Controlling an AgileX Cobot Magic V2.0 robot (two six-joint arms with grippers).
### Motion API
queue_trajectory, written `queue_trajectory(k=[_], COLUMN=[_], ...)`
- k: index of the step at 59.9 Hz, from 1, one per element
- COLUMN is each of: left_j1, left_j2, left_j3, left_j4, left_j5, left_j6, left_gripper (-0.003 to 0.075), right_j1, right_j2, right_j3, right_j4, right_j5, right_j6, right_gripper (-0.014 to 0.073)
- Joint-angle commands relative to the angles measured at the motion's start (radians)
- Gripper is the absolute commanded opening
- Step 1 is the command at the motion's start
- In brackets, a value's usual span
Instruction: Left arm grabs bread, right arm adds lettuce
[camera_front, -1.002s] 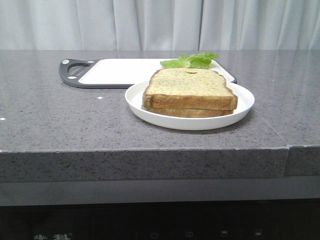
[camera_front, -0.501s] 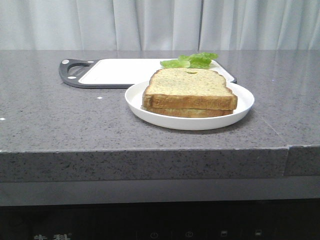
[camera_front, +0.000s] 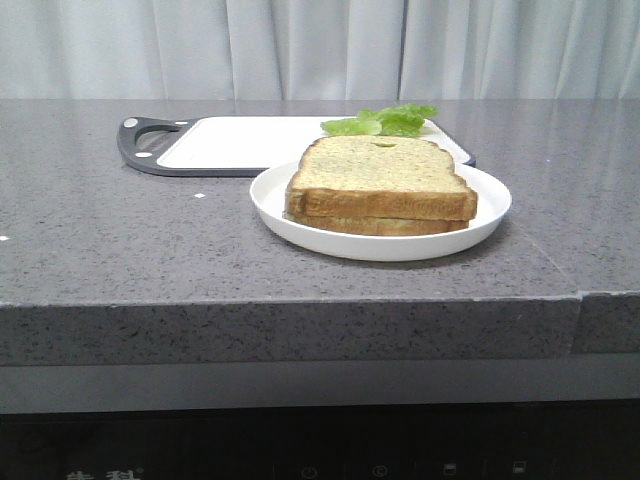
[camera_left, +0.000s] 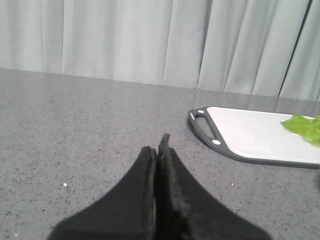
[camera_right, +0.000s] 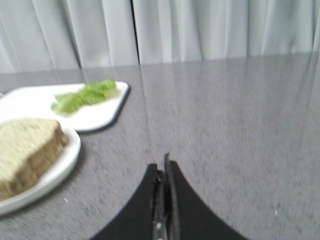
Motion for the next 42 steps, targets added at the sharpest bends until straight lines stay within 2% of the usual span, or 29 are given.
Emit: queue_trajectory(k=[1,7,16,22,28,30,34,37,42], left_j1=[0.000,0.000,0.000,0.000,0.000,0.000,0.000,0.000,-0.002], left_j2=[0.139,0.320,0.428,0.432,0.432,0.432,0.432,0.432,0.444], left_j3=[-0.125,-0.226,-0.283,-0.283,-0.283,-0.283,-0.283,-0.283,-0.291], left_j4=[-0.006,-0.006,-0.006,-0.006,0.019,0.029,0.029,-0.012,-0.118], left_j5=[0.005,0.001,0.001,-0.010,-0.010,-0.010,-0.013,-0.015,0.013], left_j6=[-0.007,-0.007,-0.007,-0.007,-0.007,-0.007,-0.007,-0.010,-0.005], left_gripper=[-0.0021,-0.0021,-0.0020,0.0013,0.0242,0.0385,0.0543,0.0601,0.0606], right_j1=[-0.004,-0.004,-0.004,-0.004,-0.004,-0.004,-0.004,-0.004,-0.004], right_j2=[0.091,0.230,0.343,0.352,0.352,0.352,0.352,0.352,0.352], right_j3=[-0.136,-0.246,-0.310,-0.310,-0.310,-0.310,-0.310,-0.310,-0.310], right_j4=[-0.015,-0.016,-0.016,-0.016,-0.016,-0.016,-0.016,-0.016,-0.016], right_j5=[0.005,0.030,0.045,0.032,0.034,0.034,0.032,0.032,0.034], right_j6=[-0.004,-0.004,-0.004,-0.004,-0.004,-0.004,-0.004,-0.004,-0.004], right_gripper=[-0.0060,-0.0060,-0.0056,0.0022,0.0247,0.0346,0.0437,0.0461,0.0463])
